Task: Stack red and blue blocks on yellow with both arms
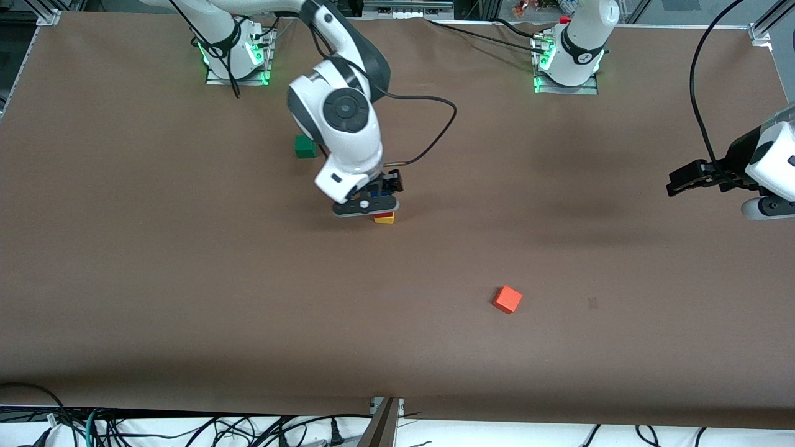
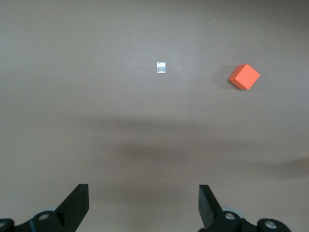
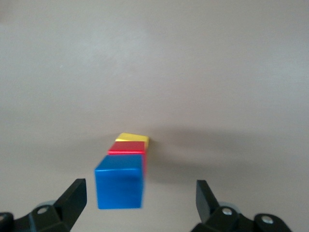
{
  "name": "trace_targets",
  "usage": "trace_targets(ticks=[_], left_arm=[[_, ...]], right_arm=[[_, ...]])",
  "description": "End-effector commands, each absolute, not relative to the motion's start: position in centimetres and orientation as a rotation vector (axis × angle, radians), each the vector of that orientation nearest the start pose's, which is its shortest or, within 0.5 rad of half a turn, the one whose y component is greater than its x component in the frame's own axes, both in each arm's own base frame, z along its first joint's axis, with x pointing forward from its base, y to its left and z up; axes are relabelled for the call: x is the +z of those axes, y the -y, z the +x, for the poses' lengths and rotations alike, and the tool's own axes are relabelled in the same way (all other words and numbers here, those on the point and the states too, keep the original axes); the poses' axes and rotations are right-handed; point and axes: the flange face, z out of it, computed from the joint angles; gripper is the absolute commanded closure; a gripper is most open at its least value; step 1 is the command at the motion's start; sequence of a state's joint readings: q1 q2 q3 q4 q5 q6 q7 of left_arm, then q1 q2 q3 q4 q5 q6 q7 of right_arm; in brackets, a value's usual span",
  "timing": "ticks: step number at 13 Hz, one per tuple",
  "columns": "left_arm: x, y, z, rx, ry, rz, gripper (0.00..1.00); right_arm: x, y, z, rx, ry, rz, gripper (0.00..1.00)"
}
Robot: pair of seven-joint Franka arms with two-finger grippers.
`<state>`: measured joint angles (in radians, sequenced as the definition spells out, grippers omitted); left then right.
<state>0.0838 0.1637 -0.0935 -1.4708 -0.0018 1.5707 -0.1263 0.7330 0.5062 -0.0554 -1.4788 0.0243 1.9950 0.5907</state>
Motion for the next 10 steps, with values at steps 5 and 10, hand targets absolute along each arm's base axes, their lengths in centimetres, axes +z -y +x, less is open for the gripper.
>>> trace_targets(ticks=[5,10], left_arm=[[58.2,0.3,60.5,0.083,0.15,-3.136,0.0],[58.2,0.7,60.4,0.083,0.145,-3.136,0.0]], right_arm=[[47.3,-37.7,54.0,0.105,-0.022,-3.127,0.0],[53.4,-27.8,54.3,0.235,0.007,-3.144,0.0]])
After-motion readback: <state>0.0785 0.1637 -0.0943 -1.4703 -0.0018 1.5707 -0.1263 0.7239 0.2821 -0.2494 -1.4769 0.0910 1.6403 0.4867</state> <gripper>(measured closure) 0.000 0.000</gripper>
